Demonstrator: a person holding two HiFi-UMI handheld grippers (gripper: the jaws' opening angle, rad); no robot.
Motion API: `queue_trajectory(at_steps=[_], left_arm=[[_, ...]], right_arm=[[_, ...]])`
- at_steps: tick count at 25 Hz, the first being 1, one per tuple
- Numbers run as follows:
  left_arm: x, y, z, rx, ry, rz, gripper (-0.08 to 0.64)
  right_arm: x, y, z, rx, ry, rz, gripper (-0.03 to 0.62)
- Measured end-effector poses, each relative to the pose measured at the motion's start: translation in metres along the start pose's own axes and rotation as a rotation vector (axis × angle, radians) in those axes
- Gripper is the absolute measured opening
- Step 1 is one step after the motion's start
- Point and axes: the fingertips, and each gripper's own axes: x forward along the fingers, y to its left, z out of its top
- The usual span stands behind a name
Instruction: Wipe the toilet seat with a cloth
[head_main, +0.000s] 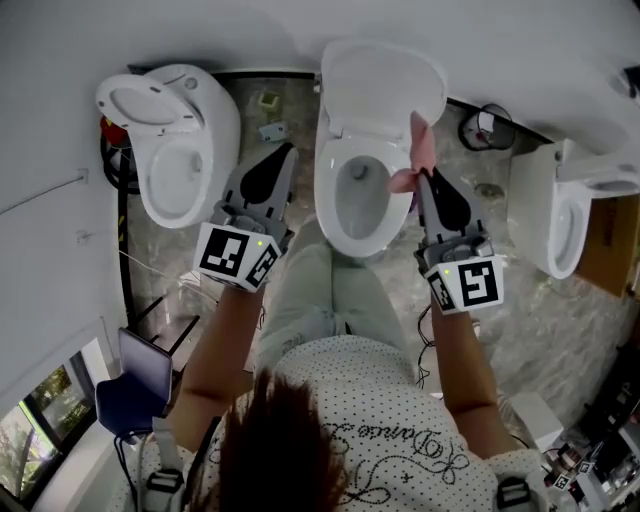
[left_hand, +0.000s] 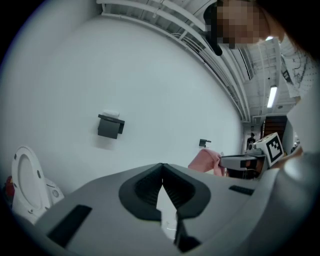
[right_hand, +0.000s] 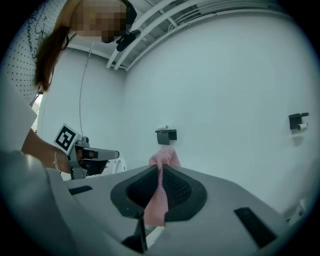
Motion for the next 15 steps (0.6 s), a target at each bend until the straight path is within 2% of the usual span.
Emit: queue_trajectory(at_steps=[6,15], left_arm=[[0.029,0.026,-0.029,-0.007,0.036,-0.021,0.005],[0.072,0.074,-0.102,-0.063,0.079,0.006,0.005]], right_arm=[[0.037,0.002,-0.037,0.007,0.061,-0.001,0.041],[0.100,-0.021,-0.135,0.074,0.148,-0.039,0.043]])
